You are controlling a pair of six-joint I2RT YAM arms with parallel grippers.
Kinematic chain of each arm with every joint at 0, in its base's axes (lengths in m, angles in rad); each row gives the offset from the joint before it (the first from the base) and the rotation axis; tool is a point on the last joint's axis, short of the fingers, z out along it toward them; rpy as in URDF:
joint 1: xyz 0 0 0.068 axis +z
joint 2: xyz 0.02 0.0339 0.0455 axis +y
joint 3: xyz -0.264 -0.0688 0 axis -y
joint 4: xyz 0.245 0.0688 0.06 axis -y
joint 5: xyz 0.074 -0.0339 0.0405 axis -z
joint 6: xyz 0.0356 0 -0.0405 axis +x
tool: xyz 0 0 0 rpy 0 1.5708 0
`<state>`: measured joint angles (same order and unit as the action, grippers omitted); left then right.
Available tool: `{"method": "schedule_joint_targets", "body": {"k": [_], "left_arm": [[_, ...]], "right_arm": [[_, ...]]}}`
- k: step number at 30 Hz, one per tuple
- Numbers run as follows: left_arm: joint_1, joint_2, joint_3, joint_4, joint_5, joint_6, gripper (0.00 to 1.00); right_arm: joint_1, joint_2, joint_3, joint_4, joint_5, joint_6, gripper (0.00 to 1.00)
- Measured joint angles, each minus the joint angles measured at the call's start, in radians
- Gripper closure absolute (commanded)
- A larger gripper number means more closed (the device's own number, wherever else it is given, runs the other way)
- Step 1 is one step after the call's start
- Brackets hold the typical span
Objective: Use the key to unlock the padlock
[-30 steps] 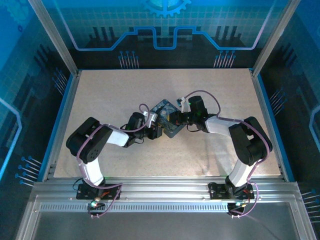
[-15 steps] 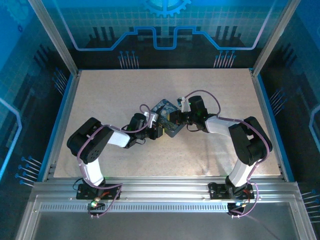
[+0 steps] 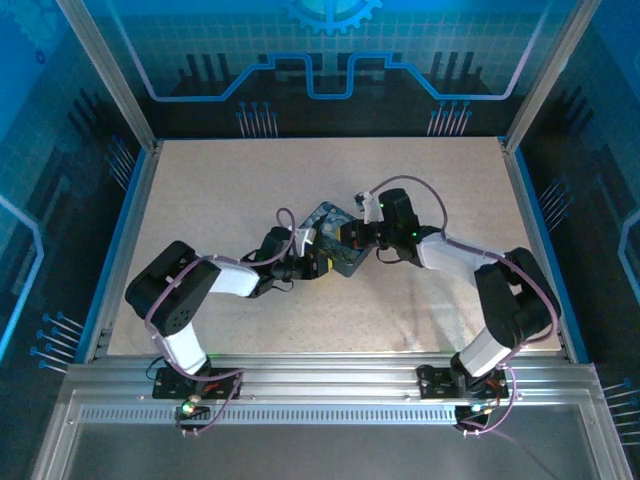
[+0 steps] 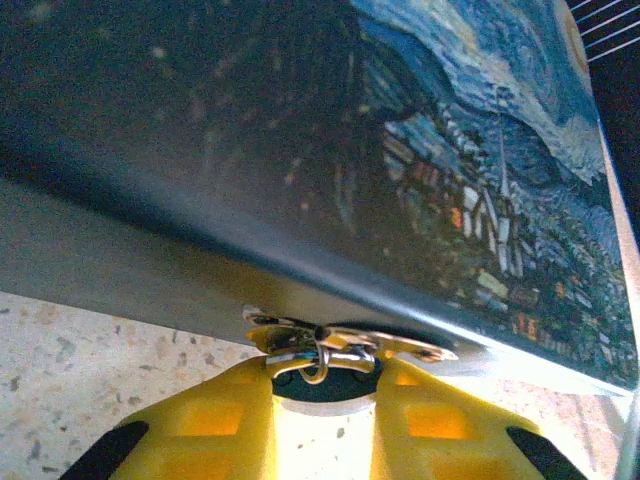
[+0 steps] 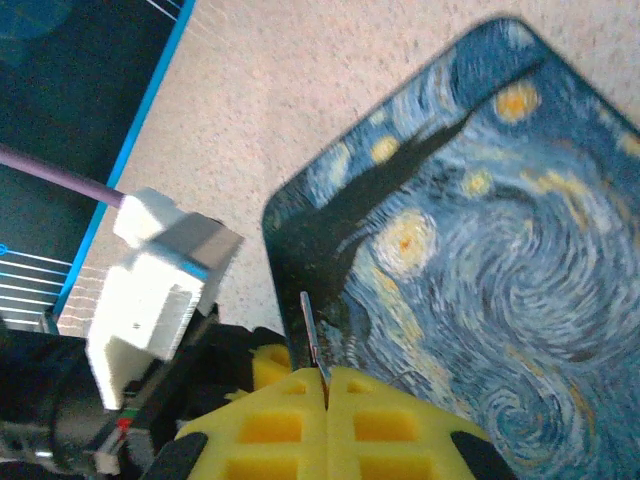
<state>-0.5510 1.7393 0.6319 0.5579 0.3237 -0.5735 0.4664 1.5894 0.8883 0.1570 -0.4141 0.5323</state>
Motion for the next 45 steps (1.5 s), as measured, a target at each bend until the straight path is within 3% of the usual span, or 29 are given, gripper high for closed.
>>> {"method": "schedule_joint_targets", "body": {"k": [18, 32, 45], "left_arm": [[0.000, -0.063, 0.000, -0.106, 0.037, -0.154, 0.77], [0.000, -0.080, 0.017, -0.184, 0.060, -0.218, 0.77], [0.000, -0.095, 0.033, -0.203, 0.076, -0.267, 0.77]], "right_arm": [[0.138, -0.301, -0.328, 0.060, 0.096, -0.179, 1.00], [0.158, -0.225, -0.450, 0.264, 0.069, -0.235, 1.00], [0.200, -0.166, -0.486, 0.309, 0.134, -0.270, 1.00]]}}
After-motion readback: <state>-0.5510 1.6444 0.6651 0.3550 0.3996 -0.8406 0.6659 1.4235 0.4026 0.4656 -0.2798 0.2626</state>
